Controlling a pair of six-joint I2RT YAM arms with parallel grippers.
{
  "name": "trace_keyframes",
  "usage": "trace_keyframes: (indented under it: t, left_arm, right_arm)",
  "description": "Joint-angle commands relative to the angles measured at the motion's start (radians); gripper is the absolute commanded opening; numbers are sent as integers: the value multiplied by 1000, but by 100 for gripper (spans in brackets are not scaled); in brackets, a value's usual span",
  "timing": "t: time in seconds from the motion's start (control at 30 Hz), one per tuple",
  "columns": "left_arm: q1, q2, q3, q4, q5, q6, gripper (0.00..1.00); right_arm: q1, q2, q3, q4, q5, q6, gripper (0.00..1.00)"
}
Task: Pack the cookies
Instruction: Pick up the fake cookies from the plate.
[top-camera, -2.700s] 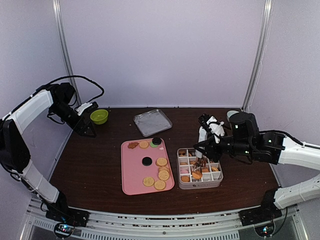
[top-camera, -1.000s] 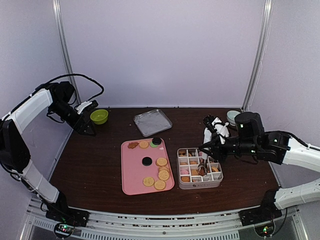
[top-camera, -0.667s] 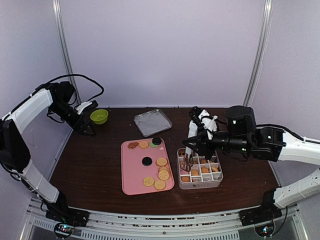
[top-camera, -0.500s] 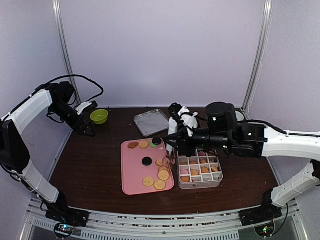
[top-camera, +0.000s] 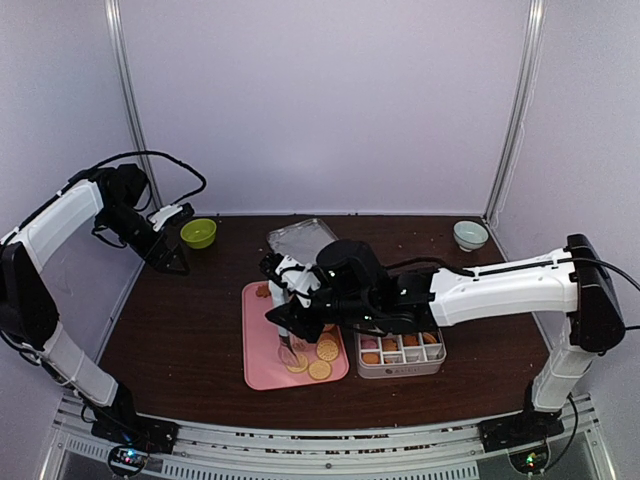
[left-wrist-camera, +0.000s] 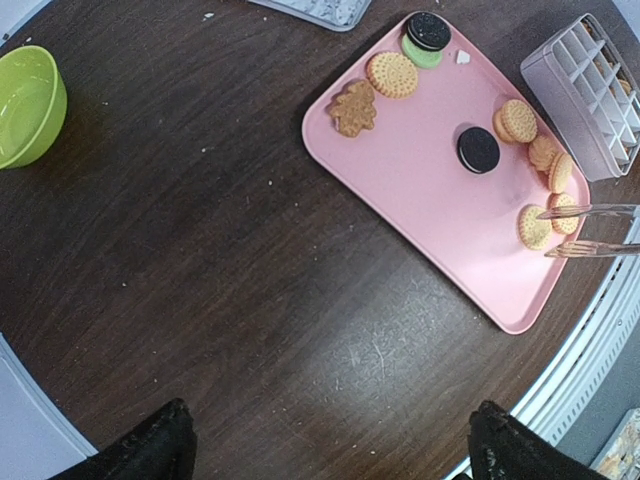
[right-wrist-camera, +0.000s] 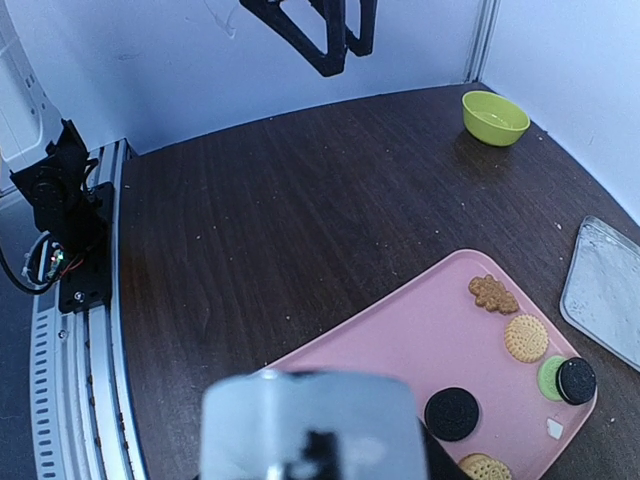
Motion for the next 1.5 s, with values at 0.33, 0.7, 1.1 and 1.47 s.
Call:
trace_keyframes:
  t: [0.33, 0.7, 1.1, 1.47]
  left_arm:
    - [3, -14, 10, 6, 9, 9, 98]
    - [4, -1, 43, -11, 22, 9, 98]
    - [3, 10, 50, -16, 38, 1, 98]
    - [4, 11, 47, -15, 42, 4, 98]
  right_arm:
    - [9, 42, -29, 74, 21, 0, 42]
    - [-5, 24, -113, 88, 11, 33, 41]
    - [-56, -97, -121, 137, -70, 99, 3]
    - [-146, -427, -228, -71, -65, 54, 0]
